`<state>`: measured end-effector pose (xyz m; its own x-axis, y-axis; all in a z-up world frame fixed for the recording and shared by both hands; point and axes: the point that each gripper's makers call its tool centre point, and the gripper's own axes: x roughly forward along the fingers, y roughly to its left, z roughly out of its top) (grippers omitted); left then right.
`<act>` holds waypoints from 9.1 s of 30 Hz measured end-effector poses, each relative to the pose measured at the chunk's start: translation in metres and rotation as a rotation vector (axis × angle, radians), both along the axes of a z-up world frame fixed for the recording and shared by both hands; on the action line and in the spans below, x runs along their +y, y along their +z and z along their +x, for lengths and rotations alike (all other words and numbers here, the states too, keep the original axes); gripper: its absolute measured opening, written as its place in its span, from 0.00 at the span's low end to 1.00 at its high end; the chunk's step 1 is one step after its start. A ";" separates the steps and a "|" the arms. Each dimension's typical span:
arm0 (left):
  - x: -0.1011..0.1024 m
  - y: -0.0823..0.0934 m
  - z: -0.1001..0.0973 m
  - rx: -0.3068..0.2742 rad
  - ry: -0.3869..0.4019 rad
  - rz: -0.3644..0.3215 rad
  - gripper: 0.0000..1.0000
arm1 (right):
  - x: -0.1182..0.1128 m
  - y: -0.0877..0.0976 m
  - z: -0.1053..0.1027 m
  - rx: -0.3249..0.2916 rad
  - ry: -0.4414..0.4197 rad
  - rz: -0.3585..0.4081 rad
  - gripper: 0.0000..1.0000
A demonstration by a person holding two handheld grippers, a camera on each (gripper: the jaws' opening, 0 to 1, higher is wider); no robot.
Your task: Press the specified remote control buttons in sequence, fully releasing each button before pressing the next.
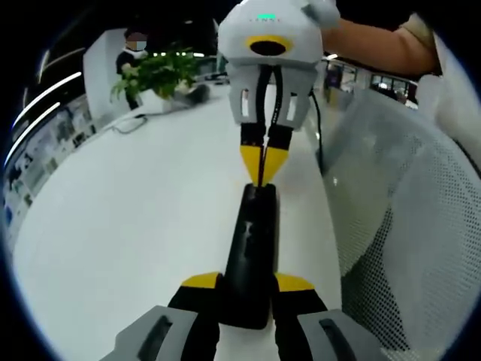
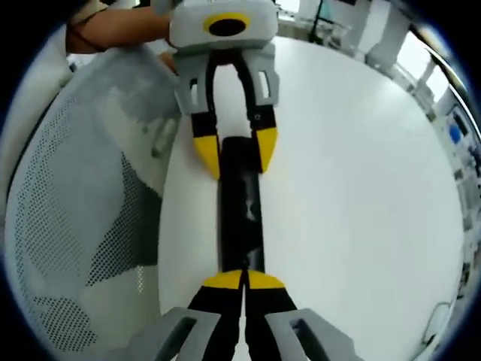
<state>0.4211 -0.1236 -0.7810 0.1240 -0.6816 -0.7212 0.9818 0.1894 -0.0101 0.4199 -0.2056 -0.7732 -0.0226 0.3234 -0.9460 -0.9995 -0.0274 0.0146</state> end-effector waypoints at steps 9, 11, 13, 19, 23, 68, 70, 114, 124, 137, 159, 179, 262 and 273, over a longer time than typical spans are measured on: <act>0.000 0.001 -0.001 0.000 0.000 -0.001 0.25 | -0.002 0.012 0.000 -0.003 -0.021 0.010 0.00; 0.000 0.001 -0.001 0.000 0.000 -0.001 0.25 | -0.003 0.013 0.000 -0.005 -0.022 0.008 0.00; 0.000 0.000 -0.001 0.000 -0.001 -0.002 0.25 | -0.003 0.014 0.001 -0.009 -0.022 0.007 0.00; 0.000 0.000 -0.001 0.000 0.000 -0.002 0.25 | 0.001 0.017 0.001 -0.012 -0.012 0.012 0.00; 0.000 0.000 0.000 0.000 0.001 -0.002 0.25 | 0.004 0.016 0.001 -0.012 -0.003 0.007 0.00; 0.000 -0.002 0.000 0.003 -0.006 -0.005 0.26 | 0.012 -0.005 -0.002 0.047 0.032 -0.083 0.00; 0.000 -0.002 0.000 0.003 -0.007 -0.007 0.26 | 0.012 -0.005 -0.002 0.045 0.037 -0.082 0.00; -0.001 -0.001 0.000 0.001 -0.004 -0.009 0.26 | 0.011 0.019 0.000 -0.022 -0.065 0.033 0.00; -0.001 -0.001 0.001 0.001 -0.004 -0.010 0.26 | 0.022 0.021 -0.002 -0.022 -0.041 0.028 0.00; 0.000 -0.001 0.002 0.001 -0.003 -0.013 0.26 | 0.031 0.006 0.000 -0.016 0.027 -0.026 0.00; -0.001 0.000 0.002 0.001 -0.001 -0.017 0.26 | 0.032 -0.005 0.001 0.025 0.057 -0.098 0.00; -0.001 0.001 0.000 -0.002 -0.002 -0.025 0.26 | 0.033 -0.004 -0.003 0.054 0.035 -0.132 0.00; 0.000 -0.001 0.002 -0.004 -0.006 -0.035 0.25 | 0.057 -0.007 0.009 0.051 0.265 -0.105 0.00; -0.001 -0.001 0.002 -0.003 -0.004 -0.034 0.25 | 0.057 -0.008 0.008 0.052 0.306 -0.134 0.00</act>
<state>0.4227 -0.1243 -0.7823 0.1240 -0.7064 -0.6969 0.9825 0.1856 -0.0133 0.4281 -0.1482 -0.7807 -0.1486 0.1669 -0.9747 -0.9429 -0.3209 0.0888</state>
